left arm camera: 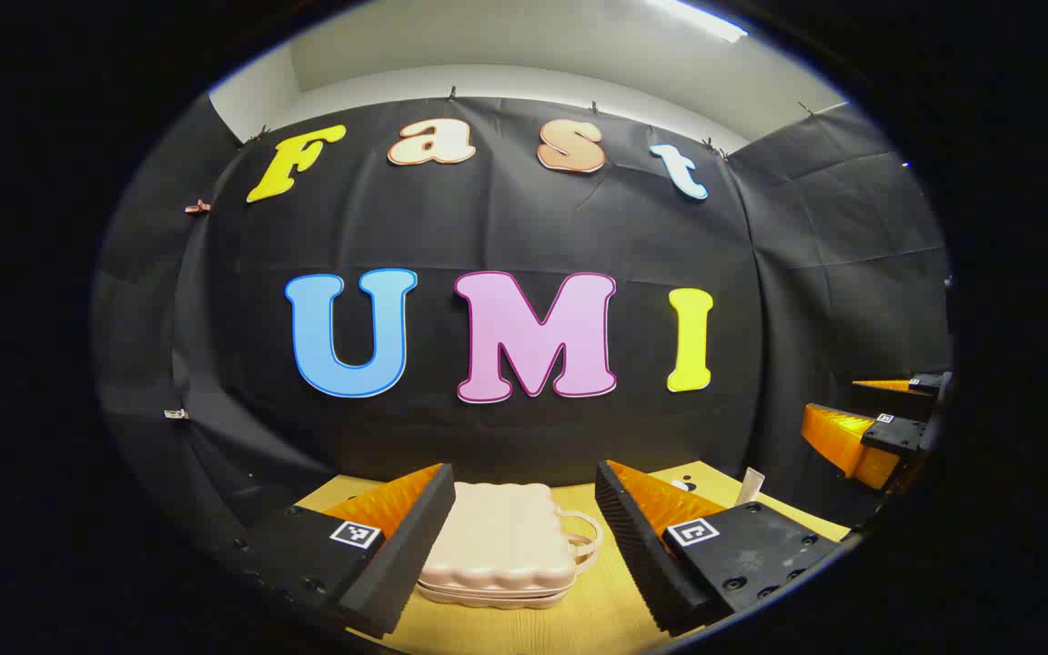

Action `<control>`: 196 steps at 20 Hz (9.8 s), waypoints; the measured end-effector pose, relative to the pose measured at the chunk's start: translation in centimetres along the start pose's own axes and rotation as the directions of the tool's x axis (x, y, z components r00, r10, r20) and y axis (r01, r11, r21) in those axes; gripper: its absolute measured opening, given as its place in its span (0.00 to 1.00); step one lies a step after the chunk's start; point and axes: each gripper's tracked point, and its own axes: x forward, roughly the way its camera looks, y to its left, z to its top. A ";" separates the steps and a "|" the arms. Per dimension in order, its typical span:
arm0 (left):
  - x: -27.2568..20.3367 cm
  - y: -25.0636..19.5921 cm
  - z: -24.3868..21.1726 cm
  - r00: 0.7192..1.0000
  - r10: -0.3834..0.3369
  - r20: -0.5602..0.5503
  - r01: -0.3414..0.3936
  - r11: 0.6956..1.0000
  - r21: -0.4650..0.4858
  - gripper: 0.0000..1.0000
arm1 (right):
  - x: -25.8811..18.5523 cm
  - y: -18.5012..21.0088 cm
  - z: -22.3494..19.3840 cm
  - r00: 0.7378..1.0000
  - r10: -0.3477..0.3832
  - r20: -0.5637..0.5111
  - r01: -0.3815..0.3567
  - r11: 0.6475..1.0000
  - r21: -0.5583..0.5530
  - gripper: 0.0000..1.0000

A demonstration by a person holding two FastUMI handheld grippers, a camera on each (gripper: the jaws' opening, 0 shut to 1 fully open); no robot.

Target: First open the suitcase, pack the skin care products into it, and then close the suitcase.

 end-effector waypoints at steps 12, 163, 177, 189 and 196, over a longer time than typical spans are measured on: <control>0.7 0.1 -0.4 1.000 0.002 -0.019 -0.002 1.000 0.005 0.98 | 0.7 0.5 -0.1 1.000 0.022 0.002 -0.022 1.000 -0.004 0.97; 25.7 -23.5 -28.9 0.919 -0.261 -0.294 0.226 0.963 -0.150 0.63 | 18.7 -15.0 -32.5 0.892 -0.074 -0.447 0.115 0.991 0.066 0.97; 17.0 -20.1 -24.3 0.908 -0.292 -0.300 0.248 0.953 -0.177 0.62 | 23.8 -14.0 -36.0 0.901 -0.070 -0.428 0.065 0.998 -0.027 0.47; 14.4 -12.2 -18.3 0.935 -0.256 -0.247 0.198 0.951 -0.237 0.62 | 19.4 -6.7 -24.9 0.938 0.070 -0.338 -0.075 0.997 -0.001 0.31; 15.4 -1.3 -15.8 0.956 -0.154 -0.250 0.095 0.967 -0.236 0.62 | 17.4 3.1 -16.6 0.938 0.210 -0.276 -0.207 0.977 0.040 0.36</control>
